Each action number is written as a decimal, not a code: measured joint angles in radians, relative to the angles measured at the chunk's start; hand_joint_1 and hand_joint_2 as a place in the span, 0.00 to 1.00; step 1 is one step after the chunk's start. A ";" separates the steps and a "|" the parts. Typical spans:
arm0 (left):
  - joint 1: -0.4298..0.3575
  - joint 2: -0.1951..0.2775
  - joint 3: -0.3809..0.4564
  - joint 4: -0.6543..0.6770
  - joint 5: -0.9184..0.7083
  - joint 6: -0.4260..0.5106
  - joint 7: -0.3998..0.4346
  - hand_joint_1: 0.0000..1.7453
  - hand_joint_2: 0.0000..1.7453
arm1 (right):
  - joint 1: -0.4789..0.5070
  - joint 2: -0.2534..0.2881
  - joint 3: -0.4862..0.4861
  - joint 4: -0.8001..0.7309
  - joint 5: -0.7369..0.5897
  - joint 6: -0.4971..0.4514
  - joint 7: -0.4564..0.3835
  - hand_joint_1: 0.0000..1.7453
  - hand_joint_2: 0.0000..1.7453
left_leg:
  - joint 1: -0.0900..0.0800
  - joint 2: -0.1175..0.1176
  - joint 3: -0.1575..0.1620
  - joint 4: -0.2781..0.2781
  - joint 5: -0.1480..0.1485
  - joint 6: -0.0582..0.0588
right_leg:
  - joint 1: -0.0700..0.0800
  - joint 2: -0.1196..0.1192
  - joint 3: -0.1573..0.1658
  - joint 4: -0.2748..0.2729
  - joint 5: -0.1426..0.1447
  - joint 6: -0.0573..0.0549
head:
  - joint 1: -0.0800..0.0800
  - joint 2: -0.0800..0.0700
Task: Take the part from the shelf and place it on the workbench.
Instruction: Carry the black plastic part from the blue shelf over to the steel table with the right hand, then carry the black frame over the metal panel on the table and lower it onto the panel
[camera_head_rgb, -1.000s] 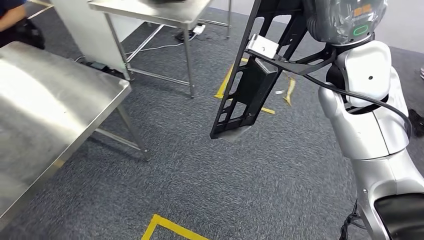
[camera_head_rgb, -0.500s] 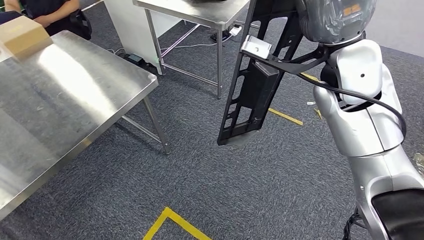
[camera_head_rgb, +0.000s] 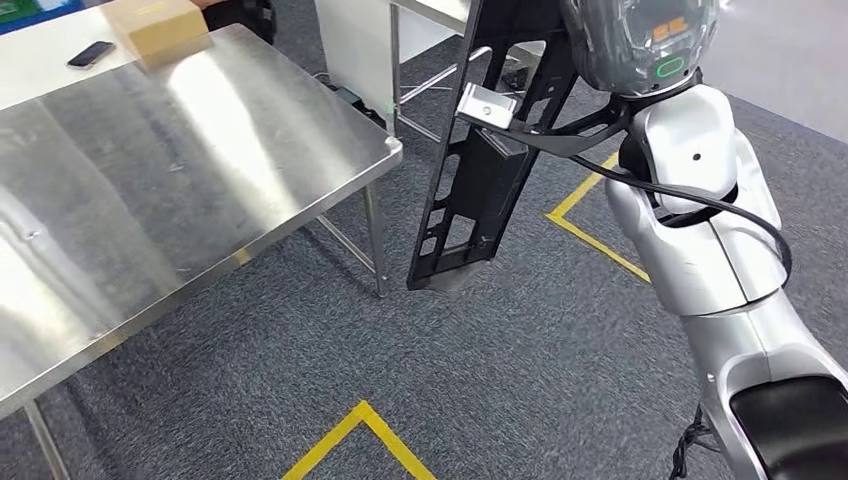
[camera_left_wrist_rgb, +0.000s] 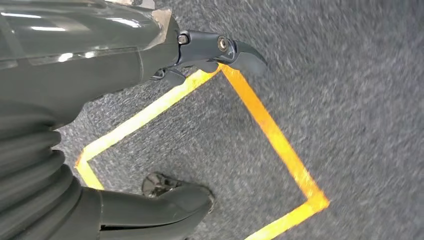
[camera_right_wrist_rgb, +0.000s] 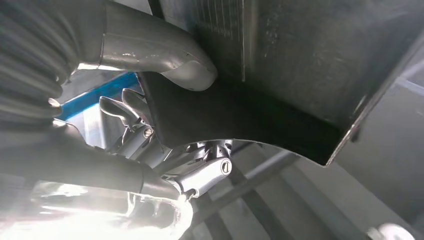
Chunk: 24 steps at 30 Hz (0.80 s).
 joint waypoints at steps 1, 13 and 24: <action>-0.003 0.001 0.000 0.000 0.001 -0.004 0.003 0.00 1.00 | 0.001 0.001 0.003 0.010 0.001 -0.009 0.000 1.00 1.00 | 0.000 -0.016 0.000 0.000 0.000 0.002 | -0.001 0.009 -0.036 0.065 -0.019 0.000 | 0.001 0.000; -0.005 0.006 -0.015 0.001 0.005 -0.005 0.020 0.00 1.00 | -0.022 0.051 0.027 0.098 -0.010 -0.043 -0.017 1.00 1.00 | 0.000 -0.093 -0.033 0.041 -0.021 -0.043 | -0.016 0.033 0.069 -0.194 0.118 -0.013 | -0.005 0.000; -0.013 0.010 -0.018 0.002 0.006 -0.004 0.020 0.00 1.00 | -0.038 0.064 0.035 0.119 -0.011 -0.045 -0.019 1.00 1.00 | 0.002 0.087 -0.008 0.008 -0.004 -0.050 | 0.005 -0.099 0.094 -0.196 0.090 -0.009 | -0.011 0.000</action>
